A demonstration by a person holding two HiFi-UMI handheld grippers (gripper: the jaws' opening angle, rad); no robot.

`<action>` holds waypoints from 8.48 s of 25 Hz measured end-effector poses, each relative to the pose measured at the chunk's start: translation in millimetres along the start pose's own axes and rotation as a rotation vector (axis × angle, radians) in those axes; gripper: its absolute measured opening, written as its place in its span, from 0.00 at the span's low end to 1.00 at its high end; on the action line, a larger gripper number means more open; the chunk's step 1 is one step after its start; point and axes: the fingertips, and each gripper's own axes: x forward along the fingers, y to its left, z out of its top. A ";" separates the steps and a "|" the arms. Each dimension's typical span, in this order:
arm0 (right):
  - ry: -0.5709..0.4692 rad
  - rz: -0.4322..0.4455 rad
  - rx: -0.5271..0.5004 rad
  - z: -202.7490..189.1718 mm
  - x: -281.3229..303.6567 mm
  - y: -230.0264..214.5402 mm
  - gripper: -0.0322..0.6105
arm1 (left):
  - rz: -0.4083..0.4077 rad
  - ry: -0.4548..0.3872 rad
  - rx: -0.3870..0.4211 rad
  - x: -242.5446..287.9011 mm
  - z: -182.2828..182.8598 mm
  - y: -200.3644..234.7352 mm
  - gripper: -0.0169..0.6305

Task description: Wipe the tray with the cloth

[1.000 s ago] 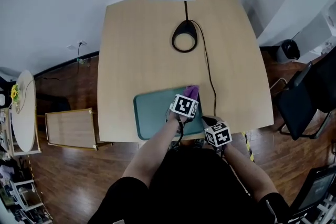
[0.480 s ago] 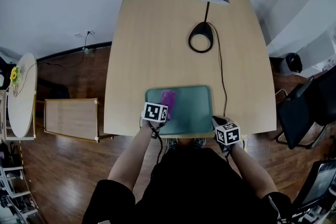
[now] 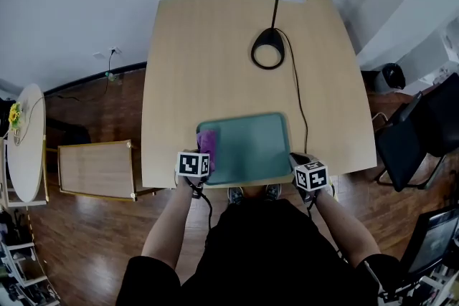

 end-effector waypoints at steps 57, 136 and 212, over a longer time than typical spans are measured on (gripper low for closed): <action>-0.001 -0.001 0.001 4.9 -1.0 -0.5 0.06 | -0.069 0.042 0.052 10.6 -16.8 -37.9 0.20; 0.136 0.077 0.042 -27.3 -1.8 14.4 0.11 | -0.232 0.192 1.127 85.7 14.6 -230.5 0.19; 0.154 0.015 0.073 -32.3 -1.1 1.2 0.11 | -0.359 0.202 1.254 40.1 -75.5 -192.9 0.19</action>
